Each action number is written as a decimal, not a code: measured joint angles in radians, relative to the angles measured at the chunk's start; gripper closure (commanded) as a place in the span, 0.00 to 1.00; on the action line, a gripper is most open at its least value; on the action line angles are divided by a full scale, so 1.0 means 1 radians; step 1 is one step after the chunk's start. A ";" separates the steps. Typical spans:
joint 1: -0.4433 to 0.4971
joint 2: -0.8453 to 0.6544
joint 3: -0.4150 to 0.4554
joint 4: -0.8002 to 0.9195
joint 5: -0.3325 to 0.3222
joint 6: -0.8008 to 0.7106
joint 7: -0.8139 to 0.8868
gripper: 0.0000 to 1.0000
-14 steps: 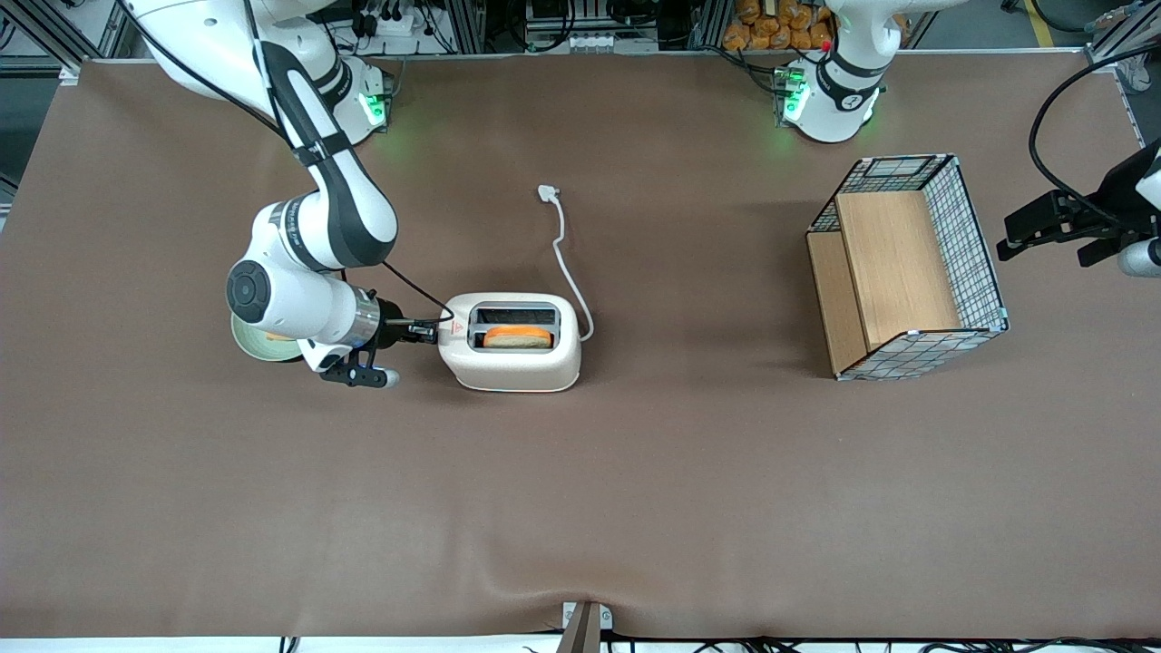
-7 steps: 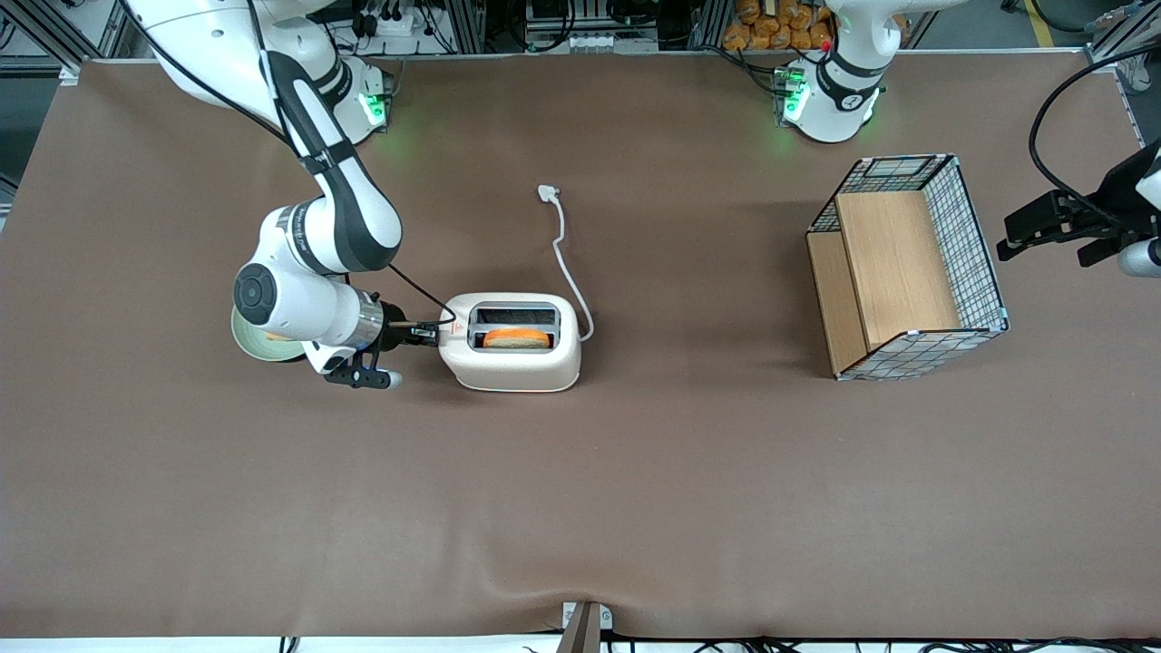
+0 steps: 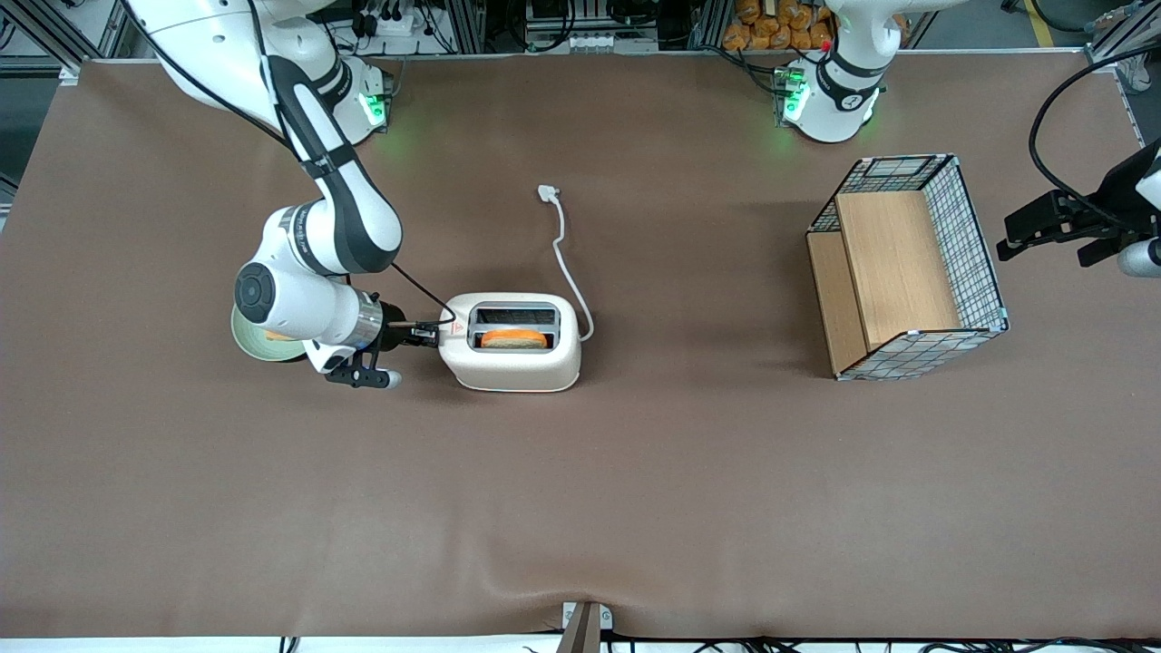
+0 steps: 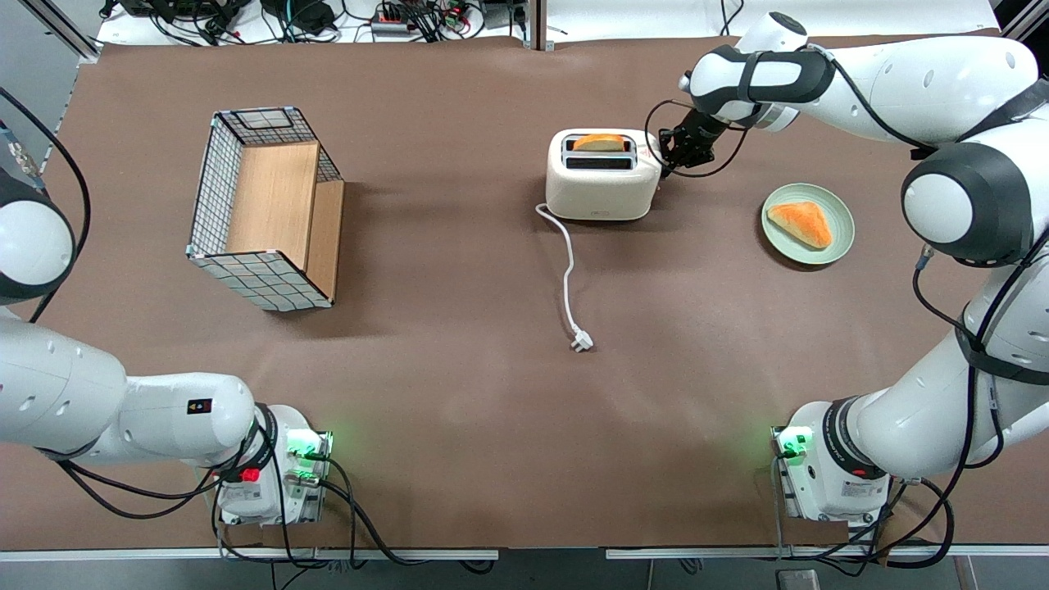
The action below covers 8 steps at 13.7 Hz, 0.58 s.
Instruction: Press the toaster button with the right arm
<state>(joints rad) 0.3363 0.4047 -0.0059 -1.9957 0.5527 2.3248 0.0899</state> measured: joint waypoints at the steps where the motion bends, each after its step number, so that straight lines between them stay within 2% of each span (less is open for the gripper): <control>1: 0.000 0.000 -0.001 -0.004 0.007 0.005 -0.008 1.00; 8: 0.000 0.000 -0.003 -0.008 0.016 0.011 -0.018 1.00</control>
<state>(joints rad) 0.3363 0.4045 -0.0087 -2.0040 0.5688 2.3357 0.0716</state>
